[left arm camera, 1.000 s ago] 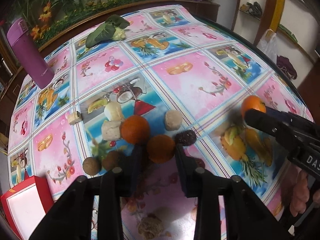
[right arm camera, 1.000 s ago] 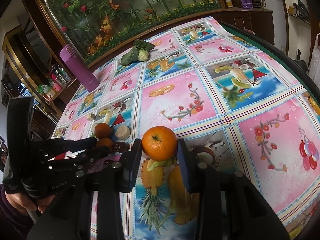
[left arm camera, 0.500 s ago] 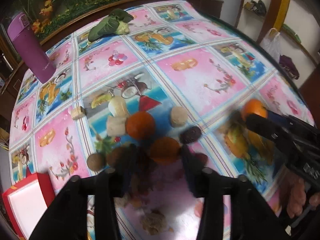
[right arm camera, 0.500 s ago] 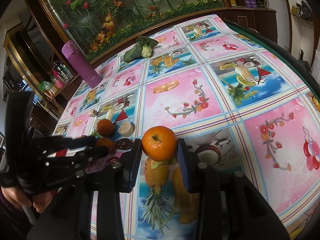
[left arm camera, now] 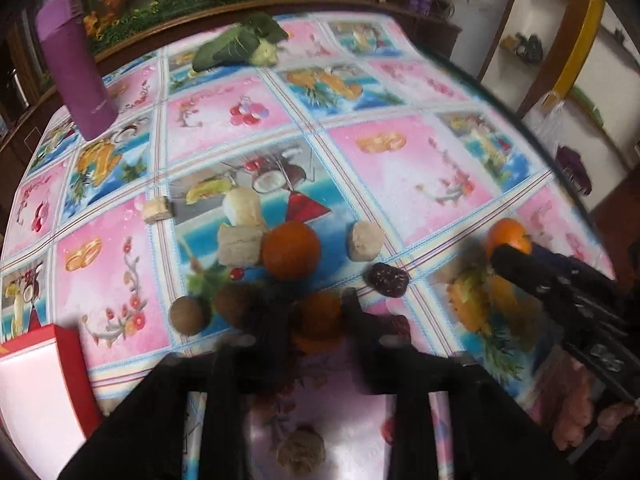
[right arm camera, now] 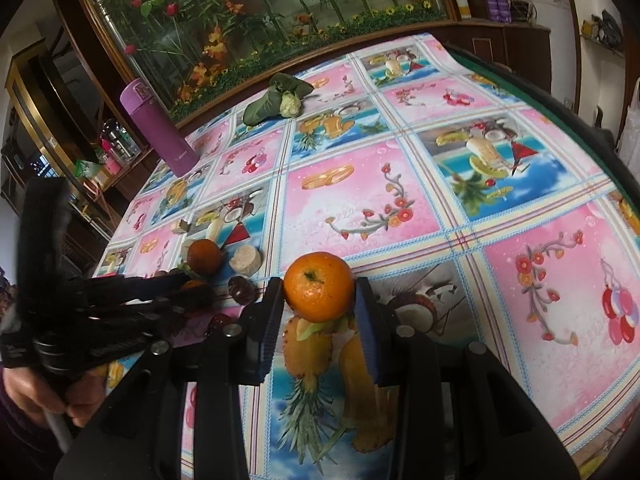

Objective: Organize fruits
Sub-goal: 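Carry both oranges over the white tray and open both tools to drop them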

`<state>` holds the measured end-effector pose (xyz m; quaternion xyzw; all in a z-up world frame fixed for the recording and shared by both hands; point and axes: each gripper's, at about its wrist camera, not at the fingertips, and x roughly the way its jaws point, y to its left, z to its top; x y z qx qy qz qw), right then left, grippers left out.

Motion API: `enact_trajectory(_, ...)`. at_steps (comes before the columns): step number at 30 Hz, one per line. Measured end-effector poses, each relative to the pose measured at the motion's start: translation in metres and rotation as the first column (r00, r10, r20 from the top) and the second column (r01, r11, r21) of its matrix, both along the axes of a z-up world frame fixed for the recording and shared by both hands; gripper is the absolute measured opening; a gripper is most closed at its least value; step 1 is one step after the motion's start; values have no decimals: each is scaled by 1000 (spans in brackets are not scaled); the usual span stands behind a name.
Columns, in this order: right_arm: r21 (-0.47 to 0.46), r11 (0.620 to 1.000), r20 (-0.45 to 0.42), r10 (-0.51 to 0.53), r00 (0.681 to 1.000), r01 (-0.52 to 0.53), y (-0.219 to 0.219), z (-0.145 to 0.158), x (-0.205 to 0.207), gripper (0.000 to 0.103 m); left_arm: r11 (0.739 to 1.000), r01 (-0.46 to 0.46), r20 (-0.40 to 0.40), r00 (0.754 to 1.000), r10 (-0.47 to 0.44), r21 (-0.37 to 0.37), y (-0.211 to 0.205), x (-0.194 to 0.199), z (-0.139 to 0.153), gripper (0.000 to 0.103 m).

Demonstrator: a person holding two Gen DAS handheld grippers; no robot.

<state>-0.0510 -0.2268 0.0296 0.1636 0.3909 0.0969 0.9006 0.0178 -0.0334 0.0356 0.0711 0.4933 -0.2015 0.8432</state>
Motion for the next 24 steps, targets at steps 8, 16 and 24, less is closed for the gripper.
enact_trajectory(8,-29,998,13,50,999,-49,32,6,-1,37,994,-75,42,996,78,-85,47,-22,21,24)
enact_trajectory(16,-80,980,60,187,981,-182,88,33,-16,38,966,-225,128,962,240,-124,122,-71,45,24)
enact_trajectory(24,-83,870,52,491,870,-486,214,45,-43,38,868,-478,174,851,496,-135,222,-132,54,24)
